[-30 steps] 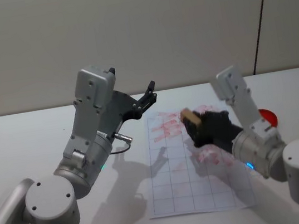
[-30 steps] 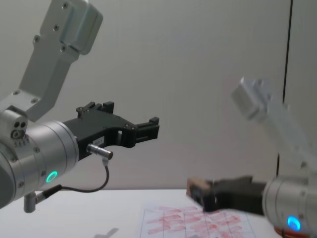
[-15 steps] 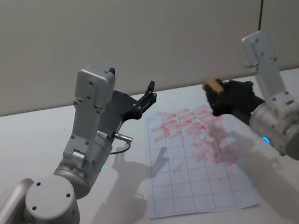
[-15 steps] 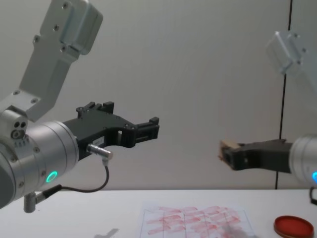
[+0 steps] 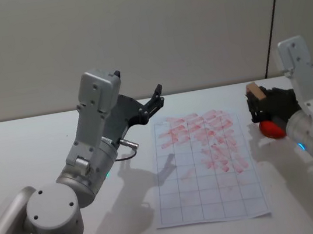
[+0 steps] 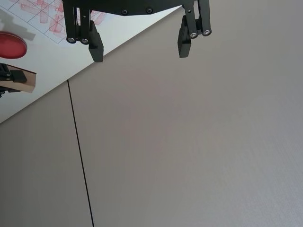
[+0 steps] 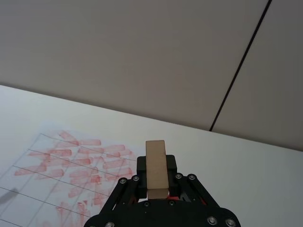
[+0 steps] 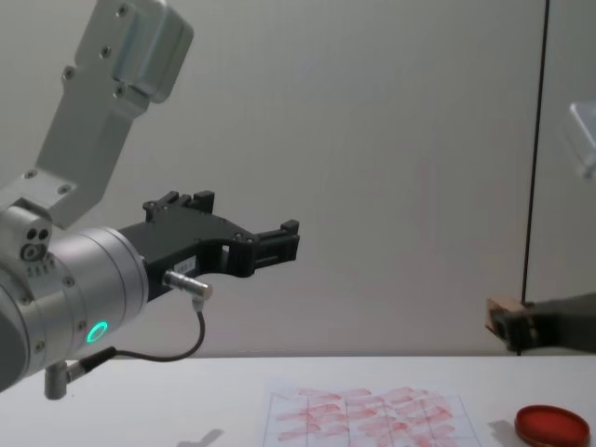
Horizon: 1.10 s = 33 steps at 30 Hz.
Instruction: Use the one hand to pick up the stamp and affix it onto the A4 paper.
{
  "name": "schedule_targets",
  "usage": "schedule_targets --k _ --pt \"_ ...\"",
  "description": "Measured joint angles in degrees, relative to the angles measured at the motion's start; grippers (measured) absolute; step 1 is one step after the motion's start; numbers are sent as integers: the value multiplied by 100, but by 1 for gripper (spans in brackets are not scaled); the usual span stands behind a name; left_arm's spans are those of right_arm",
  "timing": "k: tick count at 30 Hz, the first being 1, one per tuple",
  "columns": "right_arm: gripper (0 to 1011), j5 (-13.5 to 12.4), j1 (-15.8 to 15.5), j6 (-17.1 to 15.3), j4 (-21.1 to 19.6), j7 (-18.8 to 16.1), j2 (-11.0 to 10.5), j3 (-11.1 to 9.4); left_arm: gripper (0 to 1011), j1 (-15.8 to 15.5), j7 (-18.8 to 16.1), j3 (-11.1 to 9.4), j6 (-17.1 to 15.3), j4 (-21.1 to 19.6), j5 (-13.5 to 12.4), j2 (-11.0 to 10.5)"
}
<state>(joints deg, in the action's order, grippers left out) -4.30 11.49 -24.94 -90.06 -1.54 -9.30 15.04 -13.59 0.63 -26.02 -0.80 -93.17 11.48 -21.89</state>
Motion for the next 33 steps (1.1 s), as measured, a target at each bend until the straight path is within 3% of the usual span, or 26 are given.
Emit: schedule_targets --k 28,33 --pt "227 125 198 200 1138 60 -43 -193 1001 0 0 0 0 0 0 0" --pt "333 127 243 308 1296 30 -29 -209 1001 0 0 0 0 0 0 0"
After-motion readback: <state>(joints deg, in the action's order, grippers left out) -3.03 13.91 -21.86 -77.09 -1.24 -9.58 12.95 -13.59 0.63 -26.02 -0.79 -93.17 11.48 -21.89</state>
